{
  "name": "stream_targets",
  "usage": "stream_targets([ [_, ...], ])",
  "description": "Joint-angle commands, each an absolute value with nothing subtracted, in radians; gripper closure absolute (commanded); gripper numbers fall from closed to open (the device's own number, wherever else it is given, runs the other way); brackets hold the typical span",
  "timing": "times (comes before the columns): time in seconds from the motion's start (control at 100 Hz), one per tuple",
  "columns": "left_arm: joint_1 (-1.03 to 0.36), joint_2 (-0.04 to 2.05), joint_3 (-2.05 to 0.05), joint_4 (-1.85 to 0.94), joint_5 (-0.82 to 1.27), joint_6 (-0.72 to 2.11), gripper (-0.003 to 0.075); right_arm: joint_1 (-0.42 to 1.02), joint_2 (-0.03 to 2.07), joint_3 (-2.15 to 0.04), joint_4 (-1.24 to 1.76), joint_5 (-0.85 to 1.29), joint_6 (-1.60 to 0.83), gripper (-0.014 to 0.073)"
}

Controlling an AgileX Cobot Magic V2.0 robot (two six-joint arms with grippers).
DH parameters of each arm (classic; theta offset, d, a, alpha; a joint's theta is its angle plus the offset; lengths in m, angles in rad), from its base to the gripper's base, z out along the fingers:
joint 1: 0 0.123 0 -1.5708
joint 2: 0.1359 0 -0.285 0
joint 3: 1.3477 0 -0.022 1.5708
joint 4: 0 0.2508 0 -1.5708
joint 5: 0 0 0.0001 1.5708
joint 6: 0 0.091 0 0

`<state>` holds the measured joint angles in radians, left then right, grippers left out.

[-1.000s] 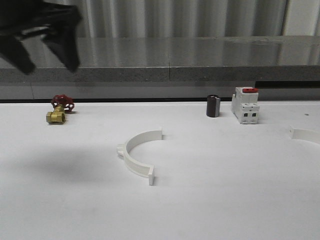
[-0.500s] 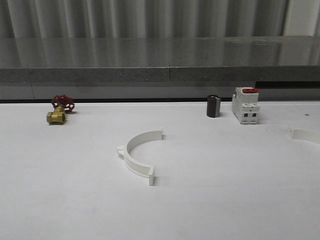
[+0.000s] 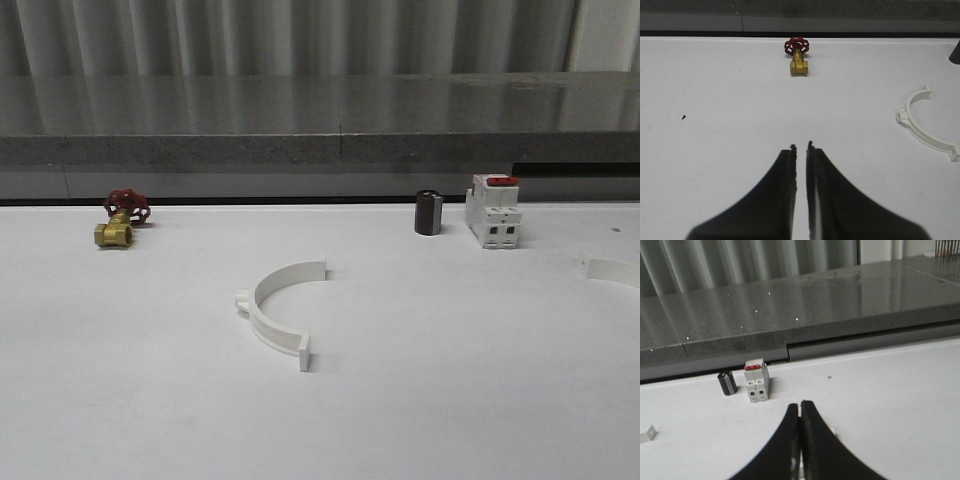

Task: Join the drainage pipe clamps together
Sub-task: 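Move the right gripper above the other white clamp half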

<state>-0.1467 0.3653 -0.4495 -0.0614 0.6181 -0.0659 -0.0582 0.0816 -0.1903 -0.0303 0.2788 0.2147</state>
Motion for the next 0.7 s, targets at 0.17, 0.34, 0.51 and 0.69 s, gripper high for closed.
stream_targets([
  [0.17, -0.145, 0.371, -0.476, -0.073, 0.542, -0.065, 0.074, -0.064, 0.437, -0.584, -0.05, 0.6, 0.209, 0.0711],
  [0.34, -0.145, 0.371, -0.476, -0.073, 0.542, -0.065, 0.074, -0.064, 0.665, -0.758, -0.036, 0.739, 0.209, 0.0711],
  [0.51, -0.145, 0.371, -0.476, -0.073, 0.542, -0.065, 0.074, -0.064, 0.816, -0.797, -0.036, 0.75, 0.192, 0.0677],
  [0.69, -0.145, 0.371, -0.476, -0.073, 0.542, -0.065, 0.074, -0.064, 0.919, -0.797, -0.035, 0.75, 0.191, 0.0309],
])
